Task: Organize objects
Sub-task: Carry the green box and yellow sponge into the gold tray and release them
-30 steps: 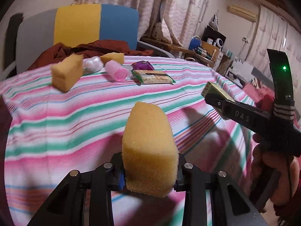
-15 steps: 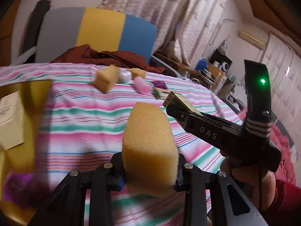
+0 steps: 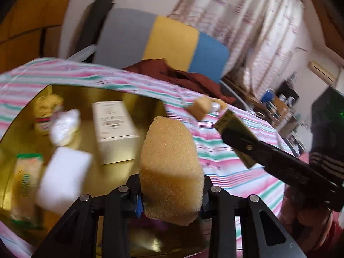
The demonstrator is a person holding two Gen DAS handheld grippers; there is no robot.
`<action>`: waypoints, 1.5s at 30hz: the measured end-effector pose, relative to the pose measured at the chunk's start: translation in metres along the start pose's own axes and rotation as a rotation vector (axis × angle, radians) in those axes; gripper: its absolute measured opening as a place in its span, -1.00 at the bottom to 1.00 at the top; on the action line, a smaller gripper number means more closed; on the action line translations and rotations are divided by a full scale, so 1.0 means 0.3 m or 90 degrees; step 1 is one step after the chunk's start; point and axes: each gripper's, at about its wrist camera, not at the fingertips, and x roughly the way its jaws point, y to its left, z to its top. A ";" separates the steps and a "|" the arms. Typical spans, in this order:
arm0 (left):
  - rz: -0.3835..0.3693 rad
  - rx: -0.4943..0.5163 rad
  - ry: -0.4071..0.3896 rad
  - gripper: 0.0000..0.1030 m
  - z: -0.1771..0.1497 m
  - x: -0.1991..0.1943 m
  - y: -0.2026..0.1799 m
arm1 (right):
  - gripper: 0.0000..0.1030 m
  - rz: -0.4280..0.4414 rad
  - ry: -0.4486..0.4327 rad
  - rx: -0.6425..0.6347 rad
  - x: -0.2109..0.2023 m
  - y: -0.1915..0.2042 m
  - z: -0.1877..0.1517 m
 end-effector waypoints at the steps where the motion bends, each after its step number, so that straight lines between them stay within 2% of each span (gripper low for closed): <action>1: 0.005 -0.005 0.002 -0.33 0.002 -0.001 0.018 | -0.42 0.014 0.005 -0.003 0.016 0.031 0.006; 6: 0.042 -0.006 0.038 -0.32 -0.009 0.006 0.115 | -0.42 0.041 0.031 -0.012 0.091 0.138 0.019; 9: 0.050 -0.015 0.056 -0.32 -0.024 0.013 0.165 | -0.41 0.036 0.048 -0.015 0.134 0.176 0.015; 18: 0.075 0.004 0.088 -0.31 -0.044 0.050 0.180 | -0.40 0.005 0.068 -0.015 0.228 0.196 0.011; 20: 0.090 0.001 0.088 -0.24 -0.047 0.051 0.183 | -0.34 0.005 0.069 -0.011 0.233 0.194 0.014; 21: 0.095 0.000 0.083 -0.08 -0.051 0.043 0.183 | -0.22 0.003 0.065 -0.009 0.230 0.191 0.014; 22: 0.101 0.000 0.079 -0.05 -0.051 0.037 0.179 | -0.11 0.002 0.058 -0.005 0.220 0.184 0.013; 28: 0.121 0.012 0.032 -0.04 -0.039 0.000 0.144 | 0.09 -0.016 0.033 0.030 0.171 0.128 0.006; 34: 0.134 0.016 0.001 -0.04 -0.023 -0.018 0.123 | 0.16 -0.037 0.021 0.061 0.142 0.071 0.002; 39: 0.148 -0.007 -0.035 -0.05 -0.011 -0.055 0.133 | 0.25 -0.053 0.025 0.022 0.173 0.095 0.036; 45: 0.172 -0.060 -0.086 -0.05 0.023 -0.124 0.183 | 0.30 -0.090 0.058 -0.073 0.261 0.165 0.044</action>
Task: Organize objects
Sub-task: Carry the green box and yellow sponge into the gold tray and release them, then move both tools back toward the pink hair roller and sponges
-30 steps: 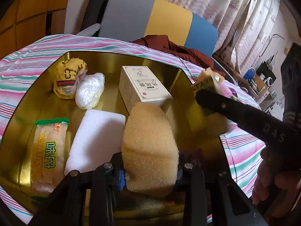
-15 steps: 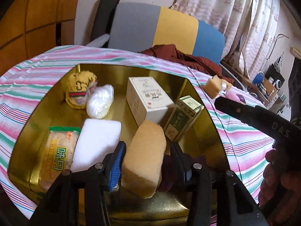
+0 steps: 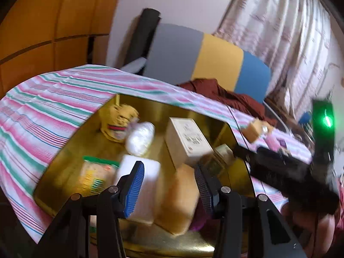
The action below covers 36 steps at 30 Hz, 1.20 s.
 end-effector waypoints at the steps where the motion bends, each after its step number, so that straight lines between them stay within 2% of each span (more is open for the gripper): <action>1: 0.002 -0.008 -0.005 -0.05 0.006 -0.005 0.008 | 0.33 0.002 -0.006 -0.009 -0.010 0.006 -0.009; 4: 0.006 -0.034 -0.021 -0.05 0.021 -0.022 0.036 | 0.39 0.006 -0.007 -0.045 -0.053 0.033 -0.050; 8: 0.010 -0.037 -0.023 -0.04 0.025 -0.023 0.039 | 0.46 0.006 0.022 -0.084 -0.089 0.058 -0.123; 12: 0.001 -0.027 -0.022 -0.05 0.019 -0.025 0.017 | 0.46 0.022 -0.001 -0.056 -0.138 0.024 -0.133; 21: -0.031 0.007 -0.001 -0.04 -0.008 -0.023 -0.059 | 0.52 -0.014 -0.023 0.005 -0.194 -0.138 -0.135; 29: -0.085 0.055 0.056 -0.03 -0.055 0.018 -0.177 | 0.52 -0.054 -0.001 0.062 -0.181 -0.324 -0.159; 36: -0.124 0.100 0.077 -0.03 -0.093 0.032 -0.296 | 0.53 -0.084 0.012 0.104 -0.169 -0.462 -0.184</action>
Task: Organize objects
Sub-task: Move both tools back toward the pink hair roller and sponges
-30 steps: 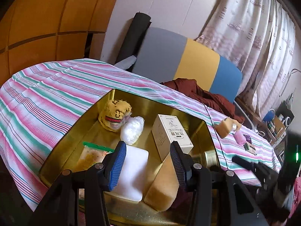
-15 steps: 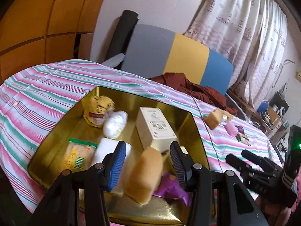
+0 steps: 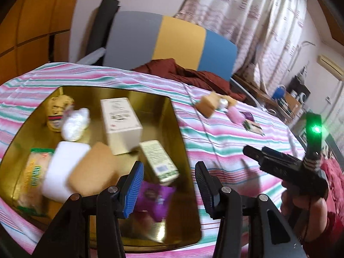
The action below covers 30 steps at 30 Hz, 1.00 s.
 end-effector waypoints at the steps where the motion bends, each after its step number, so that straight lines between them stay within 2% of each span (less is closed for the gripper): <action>1: -0.005 0.010 0.003 -0.03 -0.001 0.005 -0.023 | 0.53 -0.003 0.000 0.003 0.000 -0.012 0.000; 8: -0.036 0.062 0.024 -0.03 0.004 0.042 -0.140 | 0.56 -0.040 0.005 0.038 0.026 -0.134 0.000; 15: -0.058 0.092 0.058 -0.03 -0.003 0.105 -0.228 | 0.56 -0.049 0.009 0.074 0.066 -0.262 0.016; 23: -0.065 0.116 0.089 -0.03 -0.016 0.150 -0.297 | 0.56 -0.041 -0.024 0.083 0.169 -0.351 0.167; 27: -0.064 0.123 0.099 -0.02 -0.011 0.169 -0.318 | 0.71 -0.042 -0.025 0.076 0.252 -0.383 0.267; 30: -0.061 0.123 0.105 -0.02 -0.004 0.186 -0.323 | 0.72 -0.055 -0.021 0.061 0.316 -0.393 0.336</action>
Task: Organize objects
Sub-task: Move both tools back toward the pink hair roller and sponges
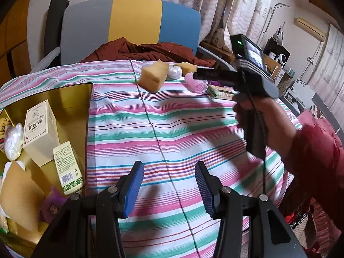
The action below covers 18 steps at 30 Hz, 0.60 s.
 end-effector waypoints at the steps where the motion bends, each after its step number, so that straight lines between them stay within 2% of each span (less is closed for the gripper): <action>1: 0.001 0.000 0.002 -0.02 0.003 0.004 0.002 | 0.71 -0.002 0.002 -0.005 0.026 0.001 0.022; 6: 0.008 -0.001 0.013 -0.02 0.038 0.029 0.011 | 0.71 -0.008 0.030 0.002 0.139 -0.011 0.074; 9: 0.013 0.004 0.014 -0.03 0.071 0.045 0.014 | 0.65 -0.006 0.045 0.006 0.190 -0.023 0.071; 12: 0.017 0.014 0.013 -0.02 0.115 0.072 0.008 | 0.61 0.000 0.038 0.003 0.198 -0.025 0.056; 15: 0.016 0.025 0.020 -0.02 0.167 0.114 -0.003 | 0.24 0.014 0.037 -0.006 0.195 -0.018 0.050; 18: 0.030 0.042 0.024 -0.02 0.221 0.164 -0.015 | 0.23 0.024 0.032 -0.003 0.193 -0.020 0.039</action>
